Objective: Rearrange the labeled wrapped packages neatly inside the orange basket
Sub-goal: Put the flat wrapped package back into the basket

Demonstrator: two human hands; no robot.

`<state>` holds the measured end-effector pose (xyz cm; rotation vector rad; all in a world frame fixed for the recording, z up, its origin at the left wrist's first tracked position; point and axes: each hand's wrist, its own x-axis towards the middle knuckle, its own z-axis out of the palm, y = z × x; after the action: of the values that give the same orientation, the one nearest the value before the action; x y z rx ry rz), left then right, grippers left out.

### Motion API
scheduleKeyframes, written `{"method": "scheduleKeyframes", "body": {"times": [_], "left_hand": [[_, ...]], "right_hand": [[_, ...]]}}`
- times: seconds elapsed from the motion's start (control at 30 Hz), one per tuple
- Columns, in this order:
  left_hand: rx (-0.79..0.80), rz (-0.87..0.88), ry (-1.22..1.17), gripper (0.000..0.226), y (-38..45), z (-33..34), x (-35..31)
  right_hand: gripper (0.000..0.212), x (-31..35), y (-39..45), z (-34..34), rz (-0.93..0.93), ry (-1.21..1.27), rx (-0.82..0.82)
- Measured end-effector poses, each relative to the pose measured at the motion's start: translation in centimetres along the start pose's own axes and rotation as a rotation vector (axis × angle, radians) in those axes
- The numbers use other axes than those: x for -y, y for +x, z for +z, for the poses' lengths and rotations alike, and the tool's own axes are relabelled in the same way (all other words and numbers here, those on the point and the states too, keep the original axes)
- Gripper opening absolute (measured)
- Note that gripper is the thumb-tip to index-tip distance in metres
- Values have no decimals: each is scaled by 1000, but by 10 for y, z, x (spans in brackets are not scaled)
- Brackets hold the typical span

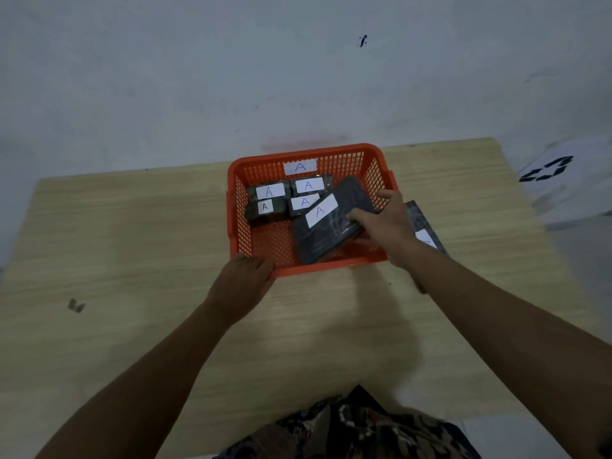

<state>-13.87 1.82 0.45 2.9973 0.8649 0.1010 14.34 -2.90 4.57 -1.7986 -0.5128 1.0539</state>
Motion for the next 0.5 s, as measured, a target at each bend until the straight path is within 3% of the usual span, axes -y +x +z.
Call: {"method": "scheduleKeyframes", "body": {"times": [0.07,0.2,0.27,0.5], "left_hand": [[-4,0,7,23,0,-1,0],[-22,6,24,22,1,-3,-1],[-11,3,20,22,1,-3,-1],[2,-10,-21,16,0,0,0]], "right_hand": [[71,-3,1,-2,81,-40,96],[38,-5,5,5,155,-261,248],[36,-5,8,12,149,-387,296],[39,-13,15,41,118,-593,249]]}}
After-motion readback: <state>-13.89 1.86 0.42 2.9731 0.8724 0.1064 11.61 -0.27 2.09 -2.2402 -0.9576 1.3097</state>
